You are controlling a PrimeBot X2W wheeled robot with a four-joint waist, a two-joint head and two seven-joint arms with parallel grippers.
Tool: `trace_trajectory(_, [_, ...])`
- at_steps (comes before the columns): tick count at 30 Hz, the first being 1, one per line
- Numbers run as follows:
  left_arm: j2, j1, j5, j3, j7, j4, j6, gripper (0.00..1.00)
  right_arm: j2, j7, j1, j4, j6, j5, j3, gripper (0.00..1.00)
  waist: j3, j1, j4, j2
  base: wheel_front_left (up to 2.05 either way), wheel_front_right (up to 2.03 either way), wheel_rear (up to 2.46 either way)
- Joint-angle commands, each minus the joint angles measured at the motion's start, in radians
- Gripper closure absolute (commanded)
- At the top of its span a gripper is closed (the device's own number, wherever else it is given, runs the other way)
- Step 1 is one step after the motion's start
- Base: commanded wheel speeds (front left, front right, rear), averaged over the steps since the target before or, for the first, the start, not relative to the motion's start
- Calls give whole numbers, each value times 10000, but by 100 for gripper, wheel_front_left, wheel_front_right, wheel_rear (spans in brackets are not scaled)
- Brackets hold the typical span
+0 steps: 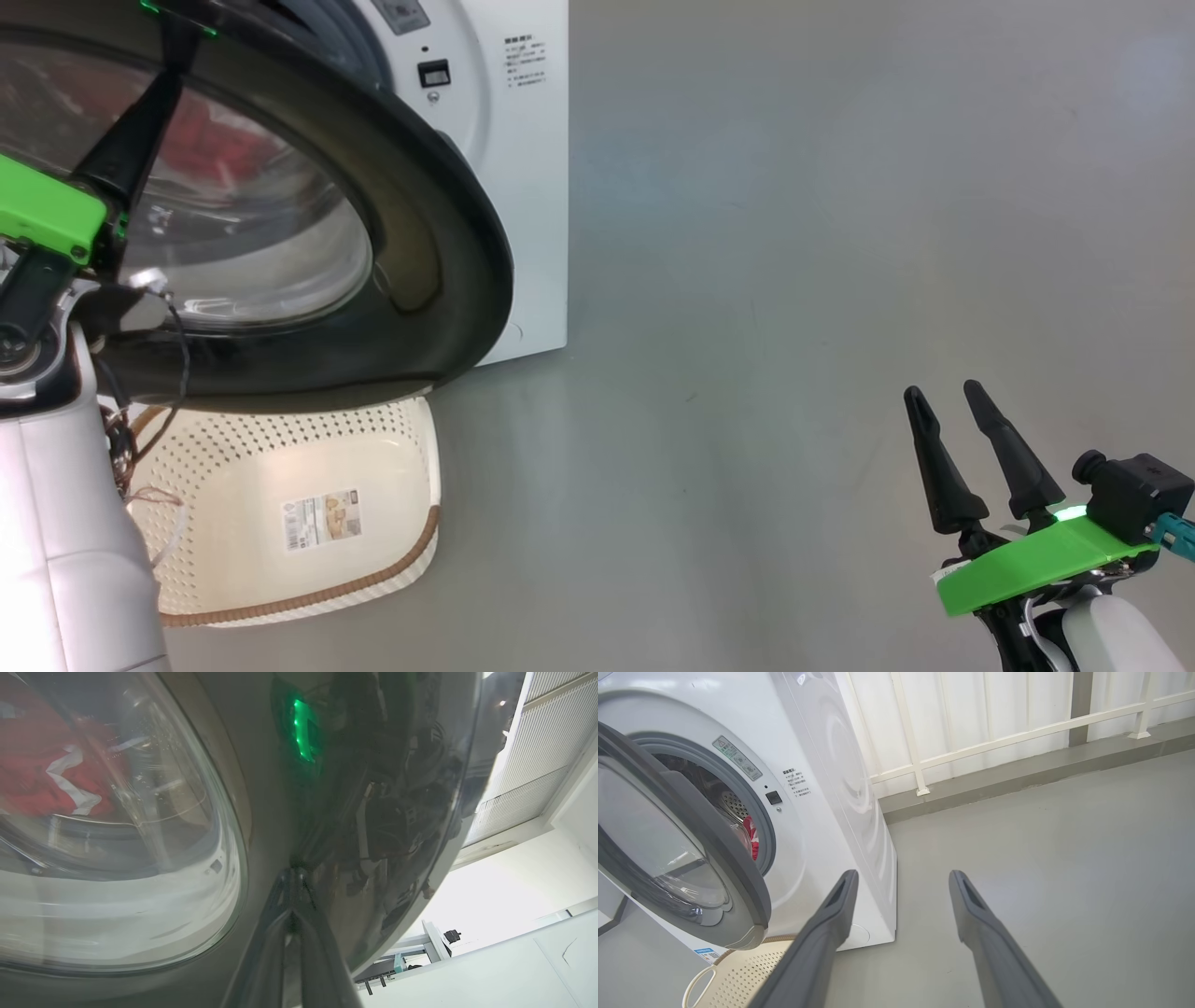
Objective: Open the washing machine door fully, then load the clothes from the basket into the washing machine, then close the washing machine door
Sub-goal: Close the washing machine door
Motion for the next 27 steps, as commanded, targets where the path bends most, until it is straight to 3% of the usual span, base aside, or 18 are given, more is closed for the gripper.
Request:
trace_trajectory(1, [443,-361,32,176,-32,-218,-197,100,-96,-49,-172,-213,88,-9,161,0,-34,0,49,-1,0,0,0])
trace_trajectory(15, [572,380,-19,27,277,-636,-528,100,-170,-49,-39,-224,88,-28,155,0,-254,0,596,-1,0,0,0])
trace_trajectory(16, [619,507,47,-5,271,-727,-584,82,-183,-49,-33,-225,88,-30,154,0,-259,0,656,-1,0,0,0])
trace_trajectory(17, [659,635,107,-36,263,-811,-643,55,-200,-49,-36,-223,88,-26,151,0,-265,0,717,-1,0,0,0])
trace_trajectory(18, [695,757,154,-60,263,-880,-689,0,-217,-49,-42,-225,88,-21,150,0,-272,0,780,-1,0,0,0])
trace_trajectory(27, [1072,1744,817,-419,-162,-1602,-1358,0,-330,-49,28,-239,88,-58,144,0,-425,0,1339,-1,0,0,0])
